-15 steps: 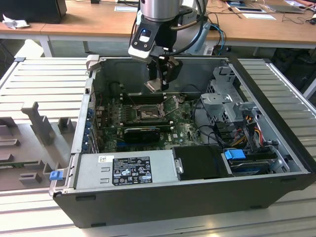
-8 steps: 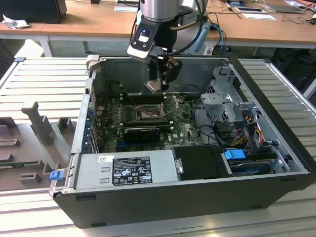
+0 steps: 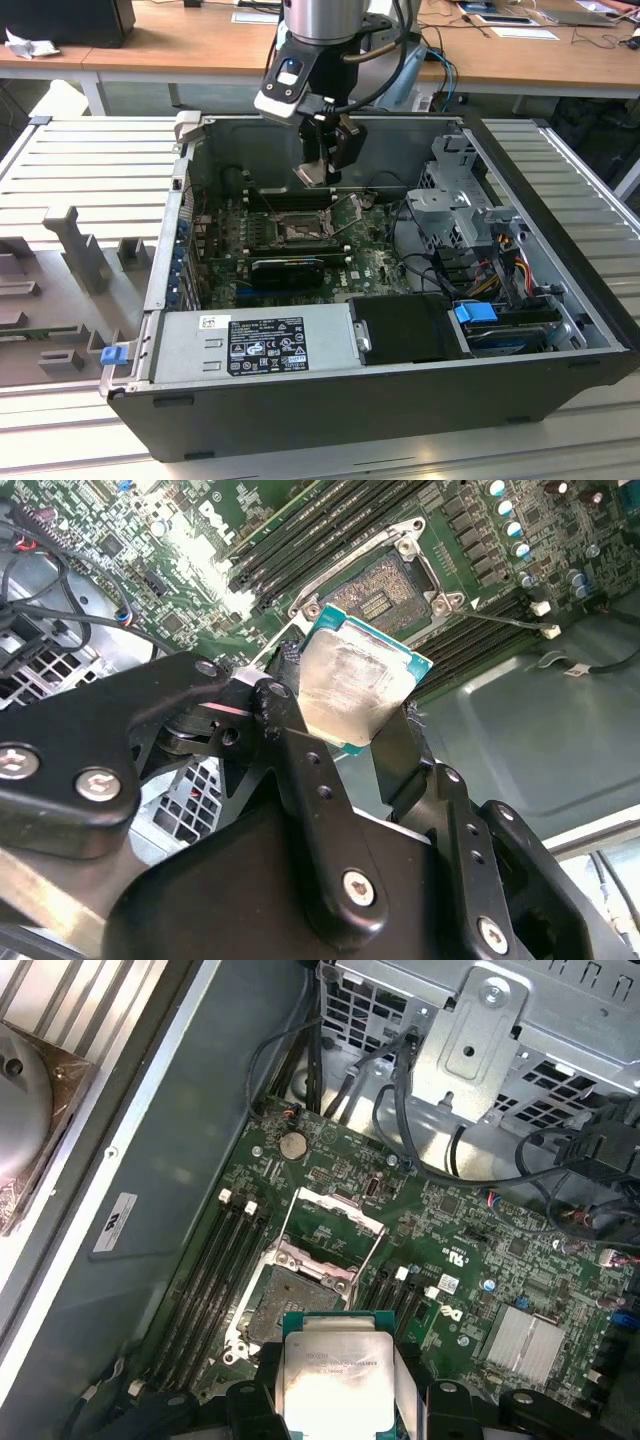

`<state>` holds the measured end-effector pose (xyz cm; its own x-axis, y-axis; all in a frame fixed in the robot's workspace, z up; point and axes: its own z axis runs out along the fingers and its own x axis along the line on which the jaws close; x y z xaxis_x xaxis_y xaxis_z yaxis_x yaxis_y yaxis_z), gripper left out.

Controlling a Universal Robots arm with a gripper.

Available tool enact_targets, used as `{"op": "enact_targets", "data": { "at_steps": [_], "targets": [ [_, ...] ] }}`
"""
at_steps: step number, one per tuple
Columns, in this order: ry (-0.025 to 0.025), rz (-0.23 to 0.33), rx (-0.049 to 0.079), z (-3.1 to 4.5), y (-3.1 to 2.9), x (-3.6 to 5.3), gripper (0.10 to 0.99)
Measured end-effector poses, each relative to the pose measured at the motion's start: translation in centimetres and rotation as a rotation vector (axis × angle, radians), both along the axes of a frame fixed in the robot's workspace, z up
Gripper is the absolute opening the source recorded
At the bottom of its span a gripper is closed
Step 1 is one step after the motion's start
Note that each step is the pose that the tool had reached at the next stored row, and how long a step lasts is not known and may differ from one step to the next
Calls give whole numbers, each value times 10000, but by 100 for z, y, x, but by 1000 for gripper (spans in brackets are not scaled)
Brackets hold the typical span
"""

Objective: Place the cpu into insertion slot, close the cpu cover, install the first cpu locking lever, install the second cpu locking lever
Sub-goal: 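Place the cpu into insertion slot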

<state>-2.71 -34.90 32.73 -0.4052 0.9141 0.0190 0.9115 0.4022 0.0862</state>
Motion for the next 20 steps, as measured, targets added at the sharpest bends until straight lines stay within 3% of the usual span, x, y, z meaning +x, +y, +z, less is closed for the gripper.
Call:
{"op": "enact_targets", "data": {
  "at_steps": [20],
  "targets": [
    [0,-1048,1,-17,0,0,529]
  ]
}}
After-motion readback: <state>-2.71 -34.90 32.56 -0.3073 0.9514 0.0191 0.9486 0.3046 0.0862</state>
